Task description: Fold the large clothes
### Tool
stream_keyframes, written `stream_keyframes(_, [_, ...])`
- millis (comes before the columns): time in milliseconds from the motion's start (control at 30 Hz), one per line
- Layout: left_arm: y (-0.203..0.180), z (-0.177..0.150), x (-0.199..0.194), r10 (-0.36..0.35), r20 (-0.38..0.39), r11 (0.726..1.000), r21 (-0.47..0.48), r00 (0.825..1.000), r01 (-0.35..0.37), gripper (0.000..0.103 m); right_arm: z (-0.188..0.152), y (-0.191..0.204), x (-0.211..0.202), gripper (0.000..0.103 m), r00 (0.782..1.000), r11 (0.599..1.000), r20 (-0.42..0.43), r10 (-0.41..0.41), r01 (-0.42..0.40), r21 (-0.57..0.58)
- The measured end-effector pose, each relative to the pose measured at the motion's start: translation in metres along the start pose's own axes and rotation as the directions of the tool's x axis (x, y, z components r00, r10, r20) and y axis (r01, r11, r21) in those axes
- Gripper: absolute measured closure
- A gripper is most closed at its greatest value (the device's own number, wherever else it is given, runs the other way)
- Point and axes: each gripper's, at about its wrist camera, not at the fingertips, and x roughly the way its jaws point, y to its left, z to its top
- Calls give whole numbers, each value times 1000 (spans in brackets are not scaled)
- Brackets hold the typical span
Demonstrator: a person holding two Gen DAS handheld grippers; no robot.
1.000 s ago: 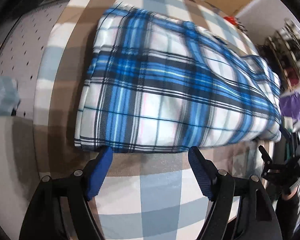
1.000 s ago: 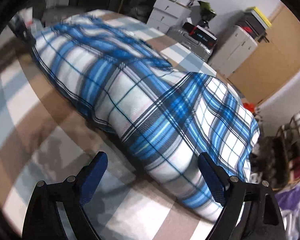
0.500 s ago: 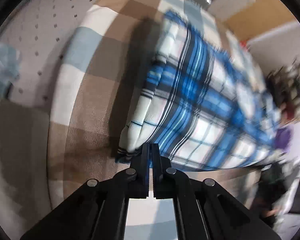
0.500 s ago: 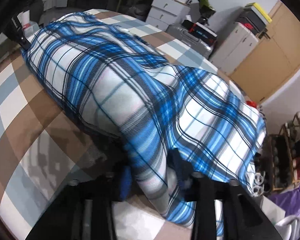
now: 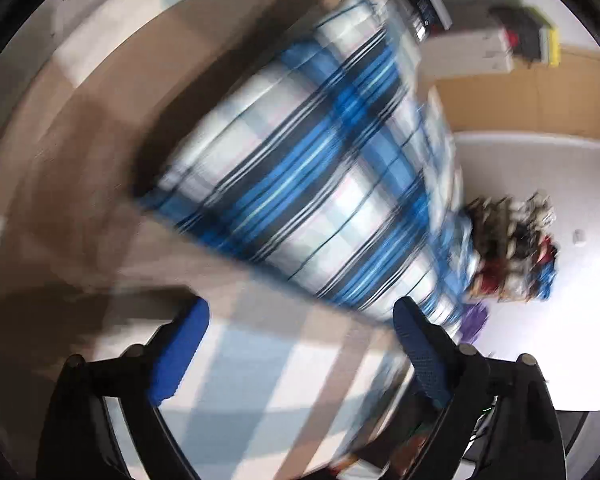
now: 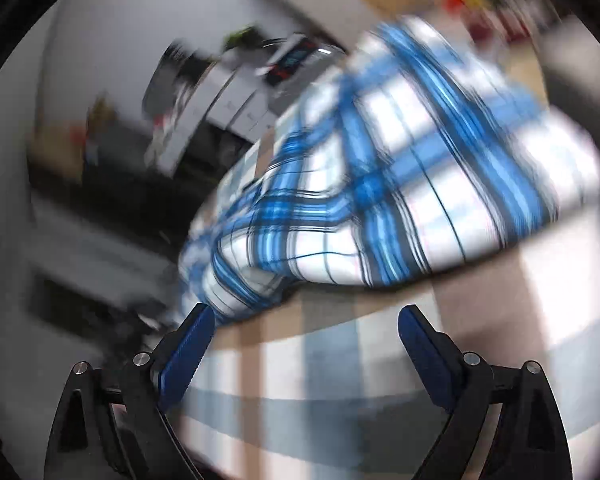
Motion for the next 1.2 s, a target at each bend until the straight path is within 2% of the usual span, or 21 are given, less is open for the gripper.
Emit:
stream_keyframes(33, [-1, 3, -1, -3, 12, 1000, -15, 1000, 3, 12, 1, -4, 1, 9, 1000, 999, 9, 6, -6, 34])
stream_keyframes(67, [0, 6, 3, -18, 19, 999, -33, 1000, 19, 6, 4, -7, 3, 9, 1000, 998, 23, 11, -12, 59])
stream_keyframes(167, [6, 6, -7, -44, 100, 993, -105, 994, 54, 4, 11, -20, 8, 6, 999, 984, 46, 3, -11, 176])
stream_keyframes(233, [1, 12, -8, -14, 178, 993, -116, 984, 35, 4, 18, -27, 11, 4, 997, 974, 71, 4, -20, 227])
stream_keyframes(300, [-19, 5, 4, 28, 244, 994, -110, 969, -1, 7, 21, -33, 12, 3, 995, 959, 92, -31, 4, 283])
stream_keyframes(333, [-21, 6, 4, 59, 280, 993, -113, 958, -29, 21, 23, -35, 9, 3, 990, 952, 134, -31, -12, 307])
stream_keyframes(367, [-25, 7, 9, 80, 297, 992, -114, 951, -48, 40, 26, -36, 7, 3, 986, 949, 160, -43, -10, 316])
stream_keyframes(400, [-25, 11, 13, 96, 300, 991, -116, 949, -64, 50, 29, -37, 4, 3, 980, 945, 188, -69, 3, 327])
stream_keyframes(433, [-23, 14, 15, 103, 305, 991, -117, 947, -70, 73, 33, -38, 3, 3, 972, 942, 214, -95, 18, 335])
stream_keyframes(467, [-22, 17, 20, 104, 301, 991, -112, 948, -74, 89, 42, -39, 6, 3, 965, 946, 239, -111, 28, 324])
stream_keyframes(500, [-27, 18, 24, 114, 301, 990, -109, 947, -84, 91, 46, -37, 5, 4, 958, 950, 255, -129, 46, 309])
stream_keyframes(533, [-26, 20, 24, 117, 312, 991, -105, 943, -89, 95, 50, -35, 5, 12, 951, 954, 264, -161, 81, 290])
stream_keyframes(567, [-25, 21, 22, 118, 332, 991, -101, 936, -89, 97, 53, -31, 6, 24, 940, 954, 266, -215, 143, 264])
stream_keyframes(600, [-28, 18, 21, 122, 347, 991, -89, 930, -97, 98, 58, -27, 9, 66, 930, 951, 254, -266, 210, 227])
stream_keyframes(633, [-34, 15, 20, 131, 365, 991, -68, 922, -114, 99, 62, -26, 11, 93, 927, 953, 251, -280, 235, 192])
stream_keyframes(700, [-37, 7, 12, 136, 392, 991, -45, 910, -129, 100, 62, -26, 10, 95, 926, 960, 270, -265, 228, 162])
stream_keyframes(800, [-33, -4, 4, 119, 401, 993, -43, 908, -111, 101, 57, -21, 0, 98, 918, 963, 290, -270, 259, 79])
stream_keyframes(933, [-19, -15, -5, 122, 377, 992, -69, 918, -104, 101, 39, -7, -17, 100, 930, 965, 284, -234, 258, -49])
stream_keyframes(1000, [-23, -20, -7, 141, 393, 990, -57, 909, -129, 101, 25, -4, -21, 100, 938, 962, 249, -240, 265, -70])
stream_keyframes(1100, [-21, -45, -20, 160, 416, 986, -27, 895, -164, 101, -1, 8, -31, 100, 932, 924, 211, -294, 334, -186])
stream_keyframes(1200, [-9, -72, -29, 164, 399, 983, 6, 902, -181, 101, -29, 15, -42, 100, 909, 863, 201, -364, 411, -294])
